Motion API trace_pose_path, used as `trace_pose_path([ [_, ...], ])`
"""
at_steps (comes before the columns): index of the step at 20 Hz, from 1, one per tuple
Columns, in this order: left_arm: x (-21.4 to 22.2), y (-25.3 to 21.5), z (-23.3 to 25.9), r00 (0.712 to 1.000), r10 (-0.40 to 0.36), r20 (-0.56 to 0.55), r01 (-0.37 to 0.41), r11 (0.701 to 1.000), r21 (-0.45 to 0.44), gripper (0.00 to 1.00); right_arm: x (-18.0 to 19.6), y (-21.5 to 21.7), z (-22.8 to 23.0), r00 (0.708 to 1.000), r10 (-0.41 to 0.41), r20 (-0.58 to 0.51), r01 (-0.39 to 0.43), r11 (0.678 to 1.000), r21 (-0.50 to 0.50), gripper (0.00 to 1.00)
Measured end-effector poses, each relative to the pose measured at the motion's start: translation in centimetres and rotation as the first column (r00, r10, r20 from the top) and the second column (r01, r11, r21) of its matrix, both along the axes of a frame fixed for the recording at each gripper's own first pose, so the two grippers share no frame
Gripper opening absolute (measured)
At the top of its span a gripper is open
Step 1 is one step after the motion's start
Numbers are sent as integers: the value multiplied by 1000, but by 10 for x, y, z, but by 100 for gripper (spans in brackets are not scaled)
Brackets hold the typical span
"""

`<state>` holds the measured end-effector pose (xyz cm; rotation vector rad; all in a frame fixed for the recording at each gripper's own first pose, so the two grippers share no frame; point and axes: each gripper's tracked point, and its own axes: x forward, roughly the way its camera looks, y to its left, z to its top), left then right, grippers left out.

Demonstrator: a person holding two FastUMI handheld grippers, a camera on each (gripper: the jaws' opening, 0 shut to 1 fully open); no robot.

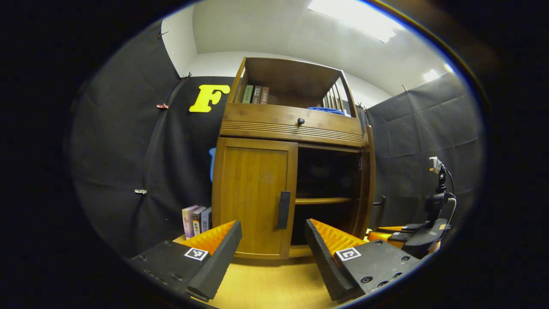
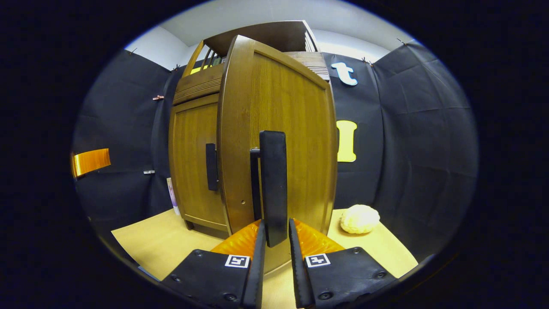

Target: Open the right door of the double-door shoe cabinet with the right hand, and open the left door with the left hand.

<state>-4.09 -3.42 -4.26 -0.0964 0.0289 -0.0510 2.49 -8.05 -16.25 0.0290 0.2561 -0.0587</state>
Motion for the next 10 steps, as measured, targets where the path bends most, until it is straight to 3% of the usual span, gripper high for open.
trace_pose_path([
  [3,0,-14,0,999,-43,7,44,999,-5,88,-2,-6,3,999,-40,3,40,999,-5,28],
  [5,2,-23,1,997,-72,18,72,997,-16,92,-5,-11,9,998,-67,3,67,998,-10,28],
  [7,6,-35,0,994,-105,23,105,994,-28,92,-10,-20,5,996,-89,-2,89,996,-10,38],
  [10,13,-53,-4,989,-143,25,144,989,-43,88,-19,-33,9,995,-103,-9,103,995,-9,33],
])
